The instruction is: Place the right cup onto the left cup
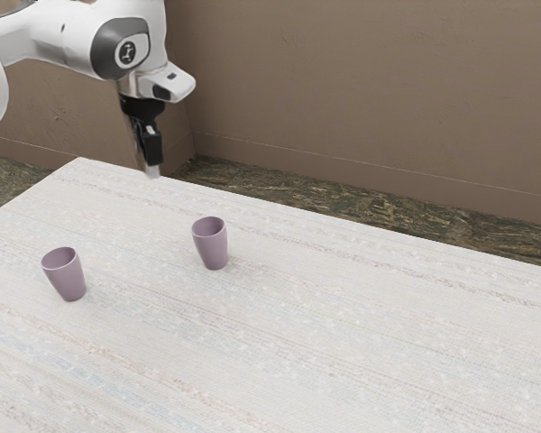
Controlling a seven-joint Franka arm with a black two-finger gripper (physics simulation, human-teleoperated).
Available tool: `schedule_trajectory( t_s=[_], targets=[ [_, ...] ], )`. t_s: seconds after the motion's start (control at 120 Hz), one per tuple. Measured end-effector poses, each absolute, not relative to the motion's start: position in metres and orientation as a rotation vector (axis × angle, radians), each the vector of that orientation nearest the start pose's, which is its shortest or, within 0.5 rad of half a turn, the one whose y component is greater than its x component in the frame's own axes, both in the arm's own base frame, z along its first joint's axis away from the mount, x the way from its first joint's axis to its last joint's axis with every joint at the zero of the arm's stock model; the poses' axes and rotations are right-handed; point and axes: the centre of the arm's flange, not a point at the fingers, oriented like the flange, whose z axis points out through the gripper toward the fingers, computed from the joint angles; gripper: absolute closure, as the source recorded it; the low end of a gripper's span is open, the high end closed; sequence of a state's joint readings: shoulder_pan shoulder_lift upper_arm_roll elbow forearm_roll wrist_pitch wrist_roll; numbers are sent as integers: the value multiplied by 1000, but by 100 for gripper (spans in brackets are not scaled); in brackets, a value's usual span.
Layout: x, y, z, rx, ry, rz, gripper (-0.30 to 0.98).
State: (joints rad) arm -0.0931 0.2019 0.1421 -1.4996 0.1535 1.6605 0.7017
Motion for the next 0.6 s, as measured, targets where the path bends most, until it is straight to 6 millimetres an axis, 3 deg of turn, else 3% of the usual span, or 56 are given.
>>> schedule_trajectory(
  t_s=[0.1, 0.175, 0.25, 0.425, 0.6],
  targets=[
    [638, 43, 512, -2847, 1033, 145, 0],
    [666, 36, 473, -2838, 1094, 155, 0],
    [685, 34, 447, -2823, 1142, 156, 0],
    [709, 82, 406, -2844, 1154, 141, 0],
    [733, 90, 375, -2806, 1254, 97, 0]
  ],
)
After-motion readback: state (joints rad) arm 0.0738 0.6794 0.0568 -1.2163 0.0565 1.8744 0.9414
